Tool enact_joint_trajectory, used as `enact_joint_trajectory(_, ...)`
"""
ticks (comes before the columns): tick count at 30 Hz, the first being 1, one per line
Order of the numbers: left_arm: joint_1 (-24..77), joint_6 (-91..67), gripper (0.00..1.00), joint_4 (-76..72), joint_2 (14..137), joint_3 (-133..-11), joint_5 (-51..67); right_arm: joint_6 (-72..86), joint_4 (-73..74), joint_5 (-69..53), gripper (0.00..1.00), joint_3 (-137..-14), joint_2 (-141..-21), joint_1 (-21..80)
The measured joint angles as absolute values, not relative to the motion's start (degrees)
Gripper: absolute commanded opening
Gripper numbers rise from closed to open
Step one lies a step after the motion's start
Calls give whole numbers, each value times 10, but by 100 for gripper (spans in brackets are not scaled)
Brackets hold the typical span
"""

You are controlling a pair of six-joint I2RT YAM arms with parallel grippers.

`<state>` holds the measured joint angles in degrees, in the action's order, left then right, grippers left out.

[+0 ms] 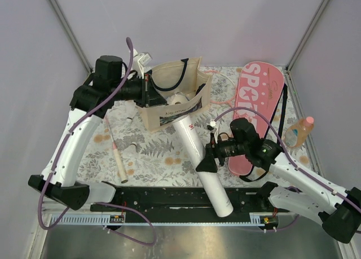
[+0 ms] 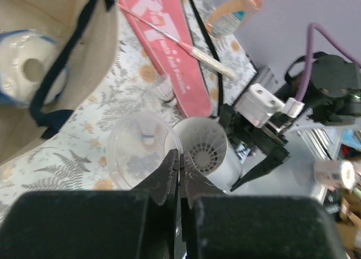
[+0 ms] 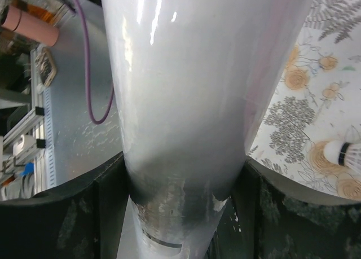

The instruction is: Pack up the badminton gear

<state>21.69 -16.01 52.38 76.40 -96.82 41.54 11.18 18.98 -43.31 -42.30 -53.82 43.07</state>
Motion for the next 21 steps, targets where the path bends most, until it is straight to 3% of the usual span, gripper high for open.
enact_joint_trajectory(8,215,-170,0,494,630,-860,263,147,222,-314,36,-428,-483,431)
enact_joint_trajectory(14,229,-209,0,460,534,-673,172,176,230,-196,36,-443,-402,431)
enact_joint_trajectory(21,293,-295,0,358,524,-446,123,194,224,-89,37,-449,-333,431)
